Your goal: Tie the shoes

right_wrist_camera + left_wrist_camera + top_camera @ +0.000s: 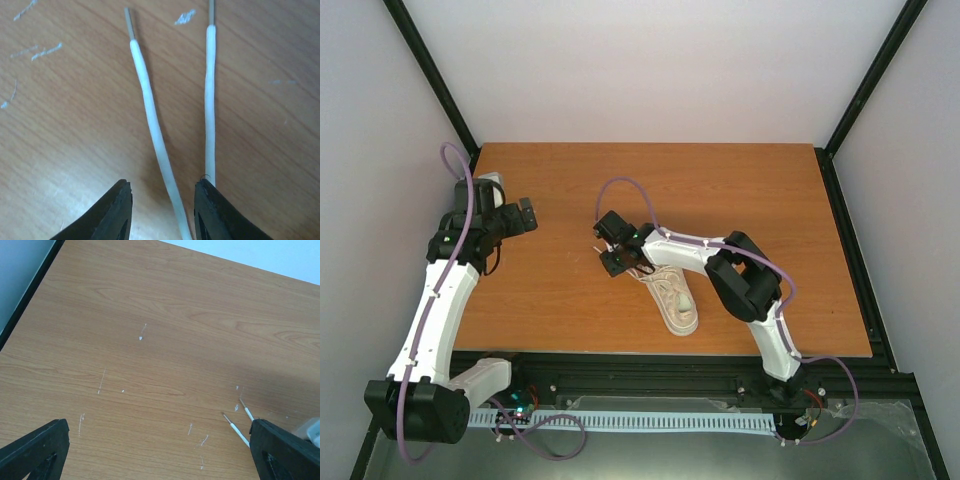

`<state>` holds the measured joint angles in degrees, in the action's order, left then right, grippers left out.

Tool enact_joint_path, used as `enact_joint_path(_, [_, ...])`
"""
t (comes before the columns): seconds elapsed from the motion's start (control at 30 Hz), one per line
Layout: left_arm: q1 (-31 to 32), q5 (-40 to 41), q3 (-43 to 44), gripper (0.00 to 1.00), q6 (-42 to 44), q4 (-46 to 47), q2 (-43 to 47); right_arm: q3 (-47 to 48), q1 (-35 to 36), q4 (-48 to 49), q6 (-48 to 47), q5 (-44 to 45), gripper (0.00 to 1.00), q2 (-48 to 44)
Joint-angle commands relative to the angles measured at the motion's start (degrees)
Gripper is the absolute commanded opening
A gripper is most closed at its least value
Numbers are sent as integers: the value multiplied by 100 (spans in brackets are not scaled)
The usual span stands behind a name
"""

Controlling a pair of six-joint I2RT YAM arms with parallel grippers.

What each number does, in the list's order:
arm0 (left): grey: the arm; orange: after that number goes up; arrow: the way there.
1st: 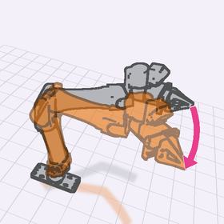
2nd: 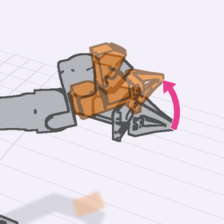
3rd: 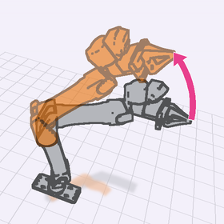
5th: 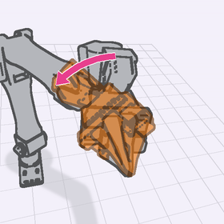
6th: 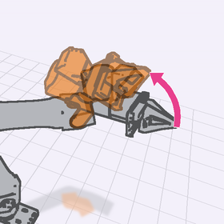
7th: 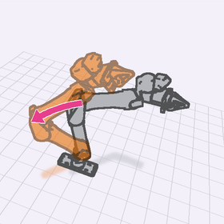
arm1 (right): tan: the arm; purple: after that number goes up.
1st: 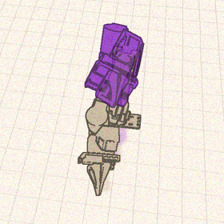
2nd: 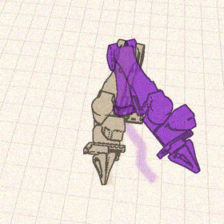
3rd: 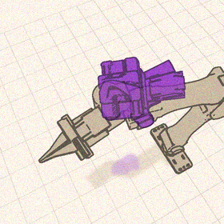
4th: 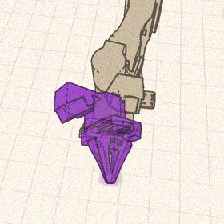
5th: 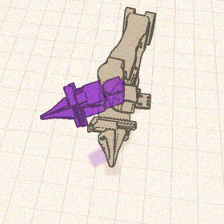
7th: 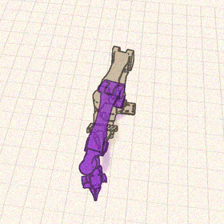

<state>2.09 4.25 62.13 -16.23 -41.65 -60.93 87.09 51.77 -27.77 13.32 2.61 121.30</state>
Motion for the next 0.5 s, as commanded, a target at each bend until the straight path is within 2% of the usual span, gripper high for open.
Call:
enact_joint_path(0.0, [-12, -134, 123, 100, 111, 58, -9, 447, 18, -199, -156, 235, 33, 322])
enact_joint_path(0.17, [-13, -135, 124, 100, 112, 54, -11, 612, 18, -298, -181, 271, 22, 524])
enact_joint_path(0.33, [-12, -161, 124, 100, 111, 58, -10, 554, 18, -277, -166, 242, 19, 584])
enact_joint_path(0.43, [-10, -152, 133, 100, 111, 53, -8, 544, 18, -286, -127, 230, 4, 599])
enact_joint_path(0.47, [-14, -146, 133, 100, 116, 52, -3, 527, 18, -279, -108, 227, 3, 560])
